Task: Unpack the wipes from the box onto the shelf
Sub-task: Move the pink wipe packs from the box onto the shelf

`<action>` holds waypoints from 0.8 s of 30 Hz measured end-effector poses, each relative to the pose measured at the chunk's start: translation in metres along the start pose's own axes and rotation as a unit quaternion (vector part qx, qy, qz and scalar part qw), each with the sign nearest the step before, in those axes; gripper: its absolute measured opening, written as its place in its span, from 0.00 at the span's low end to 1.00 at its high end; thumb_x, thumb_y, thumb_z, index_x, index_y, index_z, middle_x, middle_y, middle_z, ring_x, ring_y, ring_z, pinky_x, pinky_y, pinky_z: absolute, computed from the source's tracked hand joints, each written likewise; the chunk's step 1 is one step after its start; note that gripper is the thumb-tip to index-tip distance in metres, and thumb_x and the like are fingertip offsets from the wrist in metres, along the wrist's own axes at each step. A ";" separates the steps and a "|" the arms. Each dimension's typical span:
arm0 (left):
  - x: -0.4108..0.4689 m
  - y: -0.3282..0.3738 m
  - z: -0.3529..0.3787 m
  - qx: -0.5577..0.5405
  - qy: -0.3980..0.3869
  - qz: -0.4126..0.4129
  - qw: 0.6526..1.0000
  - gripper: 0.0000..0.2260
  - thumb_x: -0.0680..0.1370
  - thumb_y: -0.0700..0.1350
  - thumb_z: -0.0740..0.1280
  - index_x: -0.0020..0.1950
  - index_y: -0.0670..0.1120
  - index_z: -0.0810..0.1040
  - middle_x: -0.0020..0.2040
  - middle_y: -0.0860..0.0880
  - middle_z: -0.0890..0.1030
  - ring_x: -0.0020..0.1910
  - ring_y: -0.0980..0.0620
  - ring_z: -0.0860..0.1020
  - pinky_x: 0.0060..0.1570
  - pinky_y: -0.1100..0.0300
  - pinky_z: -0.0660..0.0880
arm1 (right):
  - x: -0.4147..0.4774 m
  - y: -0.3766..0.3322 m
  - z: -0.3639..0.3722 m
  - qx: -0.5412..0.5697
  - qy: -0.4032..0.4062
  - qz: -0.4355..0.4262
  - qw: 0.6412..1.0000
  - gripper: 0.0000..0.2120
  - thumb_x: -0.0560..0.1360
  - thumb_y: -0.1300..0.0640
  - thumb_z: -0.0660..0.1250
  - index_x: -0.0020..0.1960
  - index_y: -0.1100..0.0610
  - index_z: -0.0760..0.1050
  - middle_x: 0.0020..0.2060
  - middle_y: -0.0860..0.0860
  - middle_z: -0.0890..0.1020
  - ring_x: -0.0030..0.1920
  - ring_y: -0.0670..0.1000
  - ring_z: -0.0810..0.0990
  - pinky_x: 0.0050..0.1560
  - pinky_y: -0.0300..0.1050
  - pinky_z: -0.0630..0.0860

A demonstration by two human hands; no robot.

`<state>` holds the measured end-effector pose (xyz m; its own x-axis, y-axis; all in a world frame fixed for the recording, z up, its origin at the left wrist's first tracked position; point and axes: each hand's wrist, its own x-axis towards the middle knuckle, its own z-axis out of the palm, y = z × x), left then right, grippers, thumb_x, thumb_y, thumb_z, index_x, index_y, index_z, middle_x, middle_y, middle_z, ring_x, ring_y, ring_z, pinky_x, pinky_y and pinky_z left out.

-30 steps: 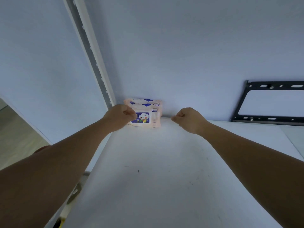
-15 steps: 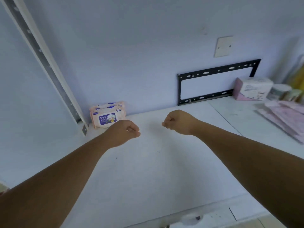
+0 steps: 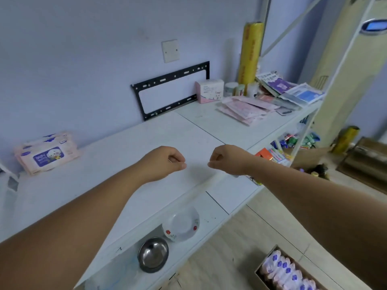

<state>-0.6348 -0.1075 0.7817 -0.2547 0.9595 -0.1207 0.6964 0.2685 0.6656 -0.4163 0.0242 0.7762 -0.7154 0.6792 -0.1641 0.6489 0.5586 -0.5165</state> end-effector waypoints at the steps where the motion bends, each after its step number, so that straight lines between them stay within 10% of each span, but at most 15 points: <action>1: 0.006 0.014 0.011 0.002 -0.011 0.013 1.000 0.07 0.74 0.54 0.75 0.50 0.55 0.83 0.47 0.55 0.85 0.48 0.57 0.83 0.51 0.58 0.79 | -0.012 0.014 -0.006 0.005 0.006 0.012 1.000 0.12 0.77 0.45 0.68 0.51 0.53 0.80 0.44 0.47 0.82 0.38 0.46 0.79 0.38 0.42 0.74; 24: 0.084 0.293 0.372 0.088 -0.263 0.100 0.956 0.08 0.74 0.53 0.76 0.51 0.53 0.83 0.45 0.53 0.84 0.45 0.56 0.82 0.44 0.64 0.76 | -0.265 0.403 -0.082 0.135 0.033 0.242 0.960 0.10 0.76 0.48 0.72 0.49 0.55 0.83 0.41 0.50 0.85 0.44 0.51 0.85 0.48 0.47 0.81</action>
<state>-0.2029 0.0830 0.6925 0.2348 0.8910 -0.3886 0.8100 0.0416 0.5849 0.0563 0.1084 0.6804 -0.3236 0.8614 -0.3916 0.8038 0.0319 -0.5941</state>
